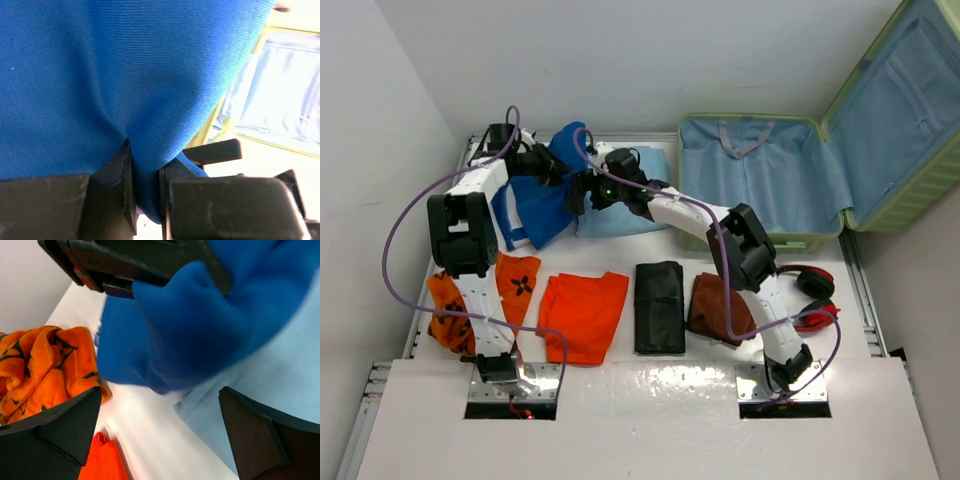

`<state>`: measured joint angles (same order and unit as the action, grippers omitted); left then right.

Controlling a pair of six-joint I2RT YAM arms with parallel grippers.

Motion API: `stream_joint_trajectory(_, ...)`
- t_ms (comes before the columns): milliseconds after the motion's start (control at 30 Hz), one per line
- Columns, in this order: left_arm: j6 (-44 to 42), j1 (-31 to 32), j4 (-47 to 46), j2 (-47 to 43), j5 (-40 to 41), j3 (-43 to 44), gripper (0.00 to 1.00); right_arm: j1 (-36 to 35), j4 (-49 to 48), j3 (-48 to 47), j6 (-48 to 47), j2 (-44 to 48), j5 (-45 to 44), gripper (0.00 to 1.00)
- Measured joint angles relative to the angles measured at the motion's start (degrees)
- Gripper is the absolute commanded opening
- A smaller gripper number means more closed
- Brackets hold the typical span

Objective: Pack the luggage

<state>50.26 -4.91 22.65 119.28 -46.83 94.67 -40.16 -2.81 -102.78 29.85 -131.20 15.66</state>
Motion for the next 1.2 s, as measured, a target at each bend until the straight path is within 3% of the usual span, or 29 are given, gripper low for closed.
stream_joint_trajectory(267, 4.7, 0.0, -6.2, 0.0, -6.9, -0.4, 0.0, 0.7, -8.7, 1.0, 0.0, -2.3, 0.0, 1.0)
stream_joint_trajectory(500, 12.7, 0.0, -20.3, 0.0, -10.5, -10.0, 0.0, 1.0, -13.0, 0.2, 0.7, -5.8, -6.2, 0.98)
stream_joint_trajectory(600, 16.3, 0.0, -25.5, -0.1, -10.6, -12.6, 0.0, 1.0, -13.9, -1.7, 0.6, -7.9, -8.1, 0.85)
stream_joint_trajectory(700, 19.2, -0.2, -29.6, -0.3, -9.4, -13.4, 0.0, 0.5, -14.4, -4.8, -0.2, -9.8, -10.3, 0.54)
stream_joint_trajectory(733, 20.0, -0.3, -30.9, -0.4, -8.9, -13.6, 0.0, 0.2, -14.4, -6.0, -0.5, -10.4, -11.0, 0.16)
stream_joint_trajectory(767, 20.6, -0.5, -32.0, -0.5, -8.4, -13.7, 0.0, 0.1, -14.4, -6.9, -0.6, -10.9, -11.6, 0.04)
stream_joint_trajectory(833, 21.3, -1.1, -34.0, -1.2, -7.5, -14.2, 0.28, -0.2, -14.5, -8.0, -1.2, -11.5, -12.9, 0.0)
stream_joint_trajectory(933, 22.8, -2.0, -36.0, -2.8, -7.8, -15.2, 0.87, -0.5, -16.4, -7.2, -2.6, -11.1, -13.6, 0.0)
stream_joint_trajectory(1033, 22.8, -3.6, -35.9, -6.1, -9.6, -15.4, 0.97, -0.5, -19.7, -0.8, -4.7, -8.3, -13.8, 0.0)
stream_joint_trajectory(1200, 17.3, -7.8, -31.6, -10.1, -9.9, -10.7, 0.97, 0.7, -18.9, 6.6, -7.3, -0.6, -11.6, 0.0)
